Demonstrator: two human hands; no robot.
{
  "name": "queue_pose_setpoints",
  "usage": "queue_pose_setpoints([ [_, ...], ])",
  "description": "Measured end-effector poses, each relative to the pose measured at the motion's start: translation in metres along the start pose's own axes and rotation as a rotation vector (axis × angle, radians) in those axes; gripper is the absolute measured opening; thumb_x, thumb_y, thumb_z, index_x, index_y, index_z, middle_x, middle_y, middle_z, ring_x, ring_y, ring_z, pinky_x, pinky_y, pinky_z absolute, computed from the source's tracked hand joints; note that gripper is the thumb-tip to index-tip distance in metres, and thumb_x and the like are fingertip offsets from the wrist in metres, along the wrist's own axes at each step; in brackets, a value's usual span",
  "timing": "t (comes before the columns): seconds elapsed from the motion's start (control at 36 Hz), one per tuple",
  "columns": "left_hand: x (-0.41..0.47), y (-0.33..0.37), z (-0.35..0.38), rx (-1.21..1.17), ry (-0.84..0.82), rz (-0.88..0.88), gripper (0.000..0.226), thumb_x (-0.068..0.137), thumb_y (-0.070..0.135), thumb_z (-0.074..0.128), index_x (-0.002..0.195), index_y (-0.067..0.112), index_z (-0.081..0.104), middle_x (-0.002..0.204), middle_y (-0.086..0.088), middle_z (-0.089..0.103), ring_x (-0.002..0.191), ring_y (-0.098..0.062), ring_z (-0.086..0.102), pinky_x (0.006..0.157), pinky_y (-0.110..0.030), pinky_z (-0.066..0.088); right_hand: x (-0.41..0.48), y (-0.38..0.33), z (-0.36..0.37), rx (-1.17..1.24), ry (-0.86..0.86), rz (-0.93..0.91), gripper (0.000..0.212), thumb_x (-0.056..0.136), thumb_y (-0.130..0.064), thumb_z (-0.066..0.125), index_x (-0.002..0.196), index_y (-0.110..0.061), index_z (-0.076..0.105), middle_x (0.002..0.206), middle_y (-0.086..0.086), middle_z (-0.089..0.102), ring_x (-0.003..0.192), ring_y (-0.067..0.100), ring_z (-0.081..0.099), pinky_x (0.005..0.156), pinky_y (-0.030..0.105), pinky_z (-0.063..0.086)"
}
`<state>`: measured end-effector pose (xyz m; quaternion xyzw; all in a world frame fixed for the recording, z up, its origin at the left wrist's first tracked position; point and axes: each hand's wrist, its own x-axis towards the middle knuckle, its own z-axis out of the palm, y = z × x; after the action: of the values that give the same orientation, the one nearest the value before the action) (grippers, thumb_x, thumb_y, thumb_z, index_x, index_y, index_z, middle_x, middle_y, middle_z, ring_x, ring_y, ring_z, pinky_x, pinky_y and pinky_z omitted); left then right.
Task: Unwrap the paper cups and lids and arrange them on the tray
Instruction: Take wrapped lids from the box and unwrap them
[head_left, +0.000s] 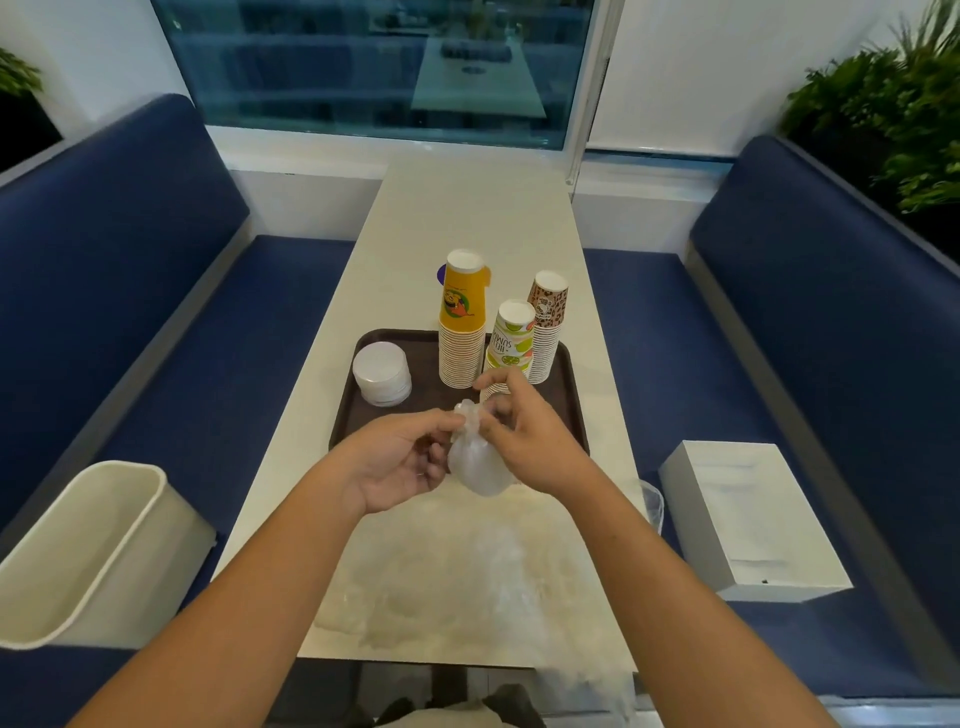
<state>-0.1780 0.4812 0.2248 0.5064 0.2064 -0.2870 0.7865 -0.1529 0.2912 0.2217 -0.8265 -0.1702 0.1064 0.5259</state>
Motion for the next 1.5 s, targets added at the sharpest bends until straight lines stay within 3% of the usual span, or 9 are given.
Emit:
queue_pose_setpoints([
  [0.11,0.005,0.0,-0.002,-0.059,0.078,0.024,0.016,0.089,0.018,0.079,0.103,0.012,0.075,0.082,-0.002,0.061,0.06,-0.006,0.051,0.057,-0.018,0.046,-0.008,0.001,0.007,-0.359,0.1,-0.33,0.048,0.093,-0.023,0.071,0.137,-0.03,0.054,0.133,-0.004,0.046,0.125,0.009,0.045,0.103,0.014,0.037],
  [0.22,0.002,0.001,0.002,-0.086,0.08,0.012,0.005,0.094,0.018,0.073,0.092,0.014,0.071,0.076,-0.001,0.058,0.063,-0.008,0.049,0.062,-0.019,0.041,-0.005,0.007,0.021,-0.474,0.307,-0.524,0.027,0.095,-0.012,0.072,0.122,-0.01,0.07,0.11,0.005,0.06,0.104,0.021,0.056,0.086,0.034,0.051],
  [0.58,0.001,-0.002,-0.021,0.234,0.35,0.312,0.013,0.098,0.024,0.072,0.107,0.014,0.077,0.084,-0.002,0.059,0.078,-0.011,0.055,0.07,-0.024,0.056,-0.022,0.004,-0.011,-0.268,0.571,-0.161,0.003,0.097,-0.013,0.07,0.097,-0.016,0.07,0.093,-0.006,0.068,0.088,0.003,0.061,0.072,0.006,0.043],
  [0.69,-0.001,0.0,-0.012,0.497,0.334,0.45,0.009,0.102,0.021,0.067,0.107,0.025,0.073,0.112,0.001,0.071,0.102,-0.017,0.068,0.089,-0.03,0.061,-0.012,0.002,-0.022,-0.151,0.531,0.089,0.006,0.104,-0.02,0.059,0.107,-0.021,0.064,0.103,-0.004,0.067,0.09,0.007,0.061,0.072,0.019,0.044],
  [0.78,-0.003,0.007,-0.008,0.578,0.429,0.537,0.008,0.102,0.021,0.064,0.102,0.024,0.072,0.103,0.001,0.073,0.093,-0.015,0.071,0.077,-0.023,0.06,-0.008,-0.005,-0.025,-0.116,0.497,0.104,0.012,0.103,-0.012,0.056,0.109,-0.021,0.06,0.112,-0.001,0.062,0.101,0.016,0.059,0.071,0.008,0.042],
  [1.0,-0.013,0.014,0.005,0.851,0.359,0.677,0.005,0.1,0.031,0.068,0.106,0.032,0.067,0.098,0.012,0.069,0.089,-0.001,0.064,0.069,-0.008,0.049,-0.002,-0.015,-0.014,-0.15,0.115,-0.033,0.058,0.089,-0.024,0.058,0.145,-0.032,0.048,0.147,-0.013,0.046,0.134,0.007,0.045,0.113,0.038,0.043],
  [1.19,-0.023,0.033,0.007,0.724,0.299,0.637,0.011,0.102,0.03,0.065,0.11,0.037,0.067,0.108,0.013,0.067,0.098,-0.009,0.065,0.081,-0.026,0.053,0.008,-0.012,-0.007,-0.174,-0.011,-0.023,0.024,0.101,-0.008,0.055,0.101,-0.025,0.072,0.088,-0.006,0.07,0.085,0.006,0.061,0.077,0.021,0.044],
  [1.36,-0.038,0.04,0.011,0.569,0.2,0.568,0.017,0.101,0.027,0.066,0.116,0.029,0.074,0.102,0.006,0.074,0.09,-0.014,0.072,0.061,-0.02,0.057,0.0,-0.025,-0.002,0.169,-0.313,-0.005,0.039,0.099,-0.017,0.064,0.136,-0.028,0.058,0.129,0.001,0.065,0.119,0.009,0.062,0.101,0.024,0.051],
  [1.5,-0.045,0.049,0.018,0.527,0.106,0.553,0.024,0.098,0.01,0.068,0.12,0.016,0.073,0.099,0.004,0.076,0.079,-0.002,0.074,0.063,-0.016,0.057,-0.001,-0.023,0.017,0.53,-0.305,0.122,0.047,0.092,-0.024,0.065,0.138,-0.02,0.057,0.124,0.003,0.07,0.118,0.025,0.066,0.098,0.045,0.055],
])
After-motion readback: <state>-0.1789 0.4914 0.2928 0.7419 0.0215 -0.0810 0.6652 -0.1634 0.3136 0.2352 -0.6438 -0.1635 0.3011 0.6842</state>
